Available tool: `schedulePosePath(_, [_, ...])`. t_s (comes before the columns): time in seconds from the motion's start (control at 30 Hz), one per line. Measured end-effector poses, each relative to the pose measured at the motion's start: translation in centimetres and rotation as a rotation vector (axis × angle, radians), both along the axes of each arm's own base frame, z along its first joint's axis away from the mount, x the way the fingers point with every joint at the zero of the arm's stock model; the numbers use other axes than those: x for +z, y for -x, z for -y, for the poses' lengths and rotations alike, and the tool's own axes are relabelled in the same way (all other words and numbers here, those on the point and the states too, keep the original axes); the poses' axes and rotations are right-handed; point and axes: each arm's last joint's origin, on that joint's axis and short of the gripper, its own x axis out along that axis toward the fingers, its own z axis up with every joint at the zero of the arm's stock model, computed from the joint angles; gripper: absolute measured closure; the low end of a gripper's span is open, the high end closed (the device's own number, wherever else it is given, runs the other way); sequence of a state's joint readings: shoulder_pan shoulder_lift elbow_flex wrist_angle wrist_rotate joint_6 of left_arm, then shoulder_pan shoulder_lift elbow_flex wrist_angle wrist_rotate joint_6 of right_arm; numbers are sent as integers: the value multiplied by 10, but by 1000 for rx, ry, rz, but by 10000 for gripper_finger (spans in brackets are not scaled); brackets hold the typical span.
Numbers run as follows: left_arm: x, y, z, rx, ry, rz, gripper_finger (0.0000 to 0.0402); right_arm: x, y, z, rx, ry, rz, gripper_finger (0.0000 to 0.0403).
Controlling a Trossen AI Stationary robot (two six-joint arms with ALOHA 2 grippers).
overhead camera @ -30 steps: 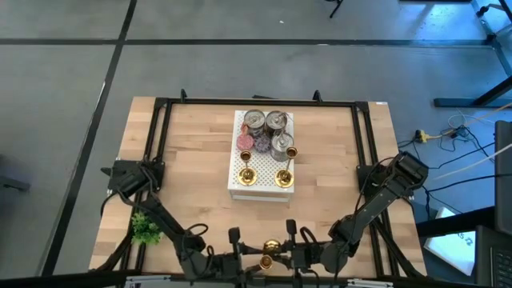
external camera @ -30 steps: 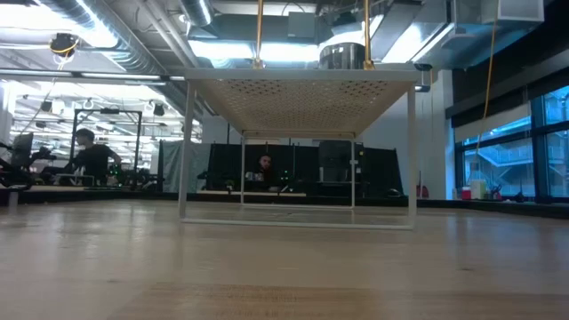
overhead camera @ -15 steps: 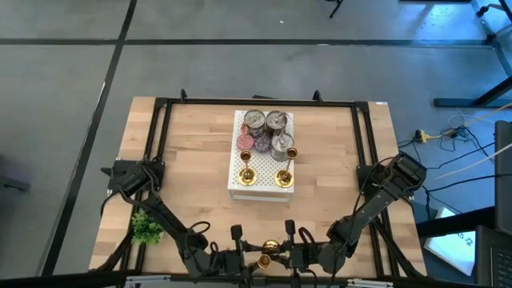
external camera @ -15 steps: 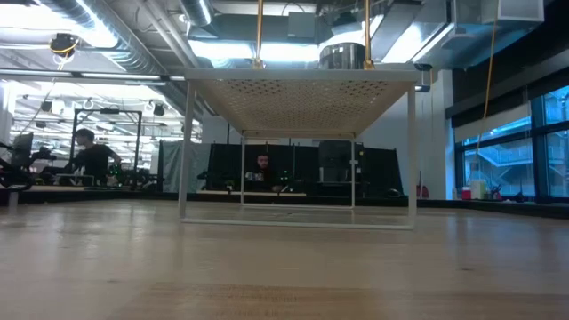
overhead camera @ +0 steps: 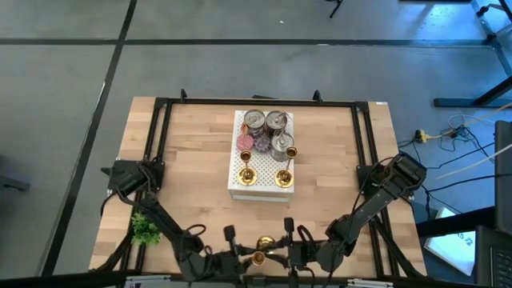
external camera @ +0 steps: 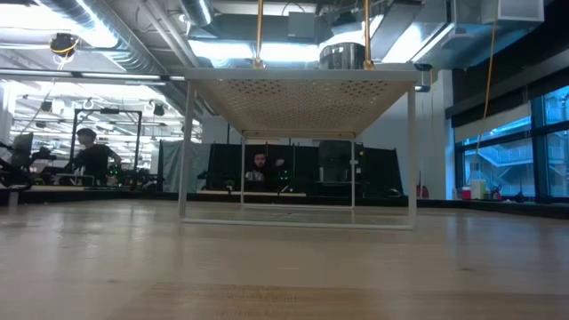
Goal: Pick & Place candle stick holders
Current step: Put the gold candle holder on the shelf
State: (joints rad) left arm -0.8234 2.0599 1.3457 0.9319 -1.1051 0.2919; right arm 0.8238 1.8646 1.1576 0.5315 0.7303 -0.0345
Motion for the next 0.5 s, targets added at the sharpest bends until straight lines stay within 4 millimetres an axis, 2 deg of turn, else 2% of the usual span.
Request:
schedulePosePath(0.27, [38,29,0,188,9,-24,390,1,1,-2,26,-10,4,261])
schedulePosePath(0.4, [51,27,-11,217,-4,-26,390,0,1,0,-11,1,-1,239])
schedulePosePath(0.5, [59,15,-25,192,-26,-9,390,-2,5,-5,38,25,-20,234])
